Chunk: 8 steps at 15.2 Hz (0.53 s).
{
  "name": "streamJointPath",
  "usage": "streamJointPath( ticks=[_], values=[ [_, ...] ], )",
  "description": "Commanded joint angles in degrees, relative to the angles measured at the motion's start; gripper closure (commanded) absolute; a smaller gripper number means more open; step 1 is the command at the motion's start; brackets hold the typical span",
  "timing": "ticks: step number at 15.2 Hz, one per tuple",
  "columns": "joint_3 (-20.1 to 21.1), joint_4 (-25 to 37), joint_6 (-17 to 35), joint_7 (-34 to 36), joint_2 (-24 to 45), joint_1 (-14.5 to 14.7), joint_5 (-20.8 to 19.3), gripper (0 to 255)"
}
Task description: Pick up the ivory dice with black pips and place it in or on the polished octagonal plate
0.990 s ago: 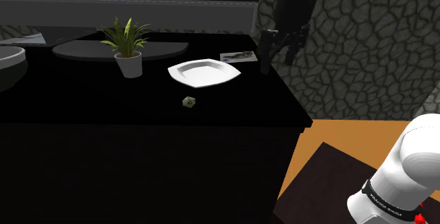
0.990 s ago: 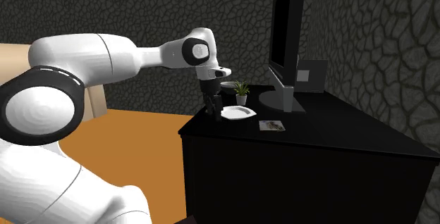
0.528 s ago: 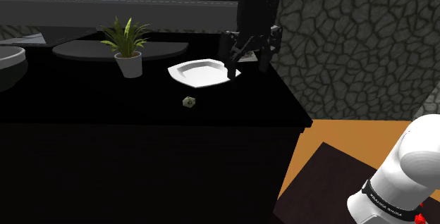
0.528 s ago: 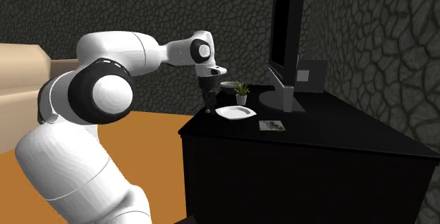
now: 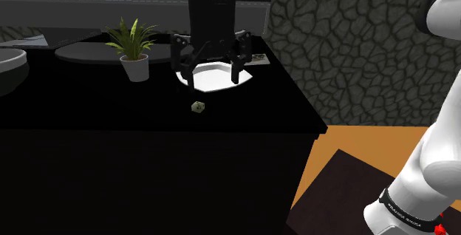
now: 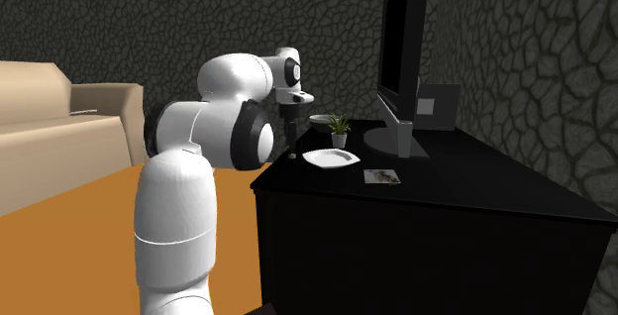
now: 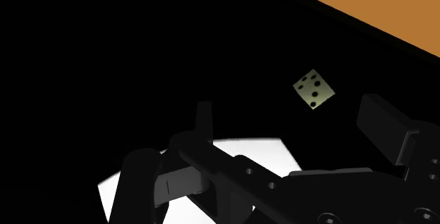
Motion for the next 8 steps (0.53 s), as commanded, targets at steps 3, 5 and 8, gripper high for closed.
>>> streamJointPath(
  ticks=[3,5,8],
  values=[
    [0.58,8.90,-2.63,7.04,9.34,5.82,-5.93,0],
    [0.52,6.21,-0.63,6.76,8.42,4.98,-5.20,0],
    [0.53,2.51,2.21,6.42,7.27,3.87,-4.33,0]
  ],
)
